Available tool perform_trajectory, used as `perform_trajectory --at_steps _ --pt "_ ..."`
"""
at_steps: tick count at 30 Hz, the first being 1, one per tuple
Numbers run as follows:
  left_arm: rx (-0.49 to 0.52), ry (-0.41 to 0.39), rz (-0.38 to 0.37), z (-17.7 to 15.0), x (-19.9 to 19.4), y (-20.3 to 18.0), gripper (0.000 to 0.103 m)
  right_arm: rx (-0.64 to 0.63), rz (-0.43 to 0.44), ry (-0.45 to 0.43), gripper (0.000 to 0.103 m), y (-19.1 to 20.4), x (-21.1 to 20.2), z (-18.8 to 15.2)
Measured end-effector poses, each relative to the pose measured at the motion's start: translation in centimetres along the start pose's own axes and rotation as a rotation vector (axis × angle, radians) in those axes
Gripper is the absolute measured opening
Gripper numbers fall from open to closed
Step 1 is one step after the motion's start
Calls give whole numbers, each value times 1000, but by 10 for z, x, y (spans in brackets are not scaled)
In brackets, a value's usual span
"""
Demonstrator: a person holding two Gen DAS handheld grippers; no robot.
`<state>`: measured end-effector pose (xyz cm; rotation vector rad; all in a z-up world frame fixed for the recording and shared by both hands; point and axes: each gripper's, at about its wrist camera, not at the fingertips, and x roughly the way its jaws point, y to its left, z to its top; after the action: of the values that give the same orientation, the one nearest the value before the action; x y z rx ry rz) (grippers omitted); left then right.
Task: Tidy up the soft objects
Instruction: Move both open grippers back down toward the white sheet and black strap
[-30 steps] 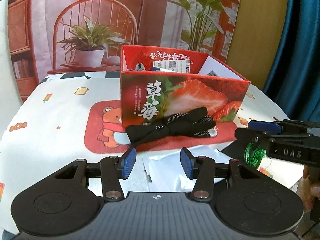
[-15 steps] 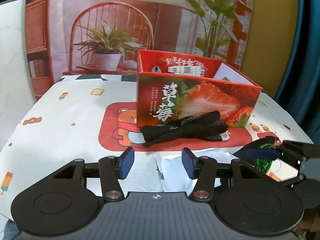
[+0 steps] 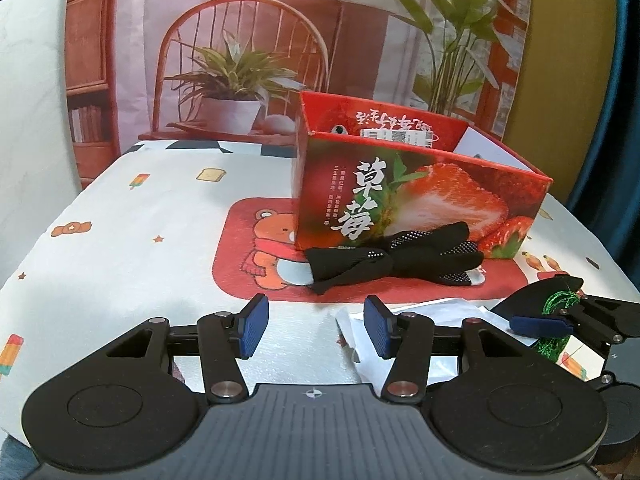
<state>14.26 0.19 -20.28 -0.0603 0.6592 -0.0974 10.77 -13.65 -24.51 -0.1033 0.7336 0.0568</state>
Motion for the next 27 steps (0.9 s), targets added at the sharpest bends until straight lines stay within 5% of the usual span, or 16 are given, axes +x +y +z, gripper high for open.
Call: perform_trajectory --at_steps 14,25,27 --pt "-35 -107 19 6 2 6 57 53 -19 -66 67 -25 8 17" --pt "-64 -60 33 5 20 16 58 78 22 -43 66 -35 19 26" --pt "-65 -51 33 4 21 16 58 53 40 -35 75 -26 18 21"
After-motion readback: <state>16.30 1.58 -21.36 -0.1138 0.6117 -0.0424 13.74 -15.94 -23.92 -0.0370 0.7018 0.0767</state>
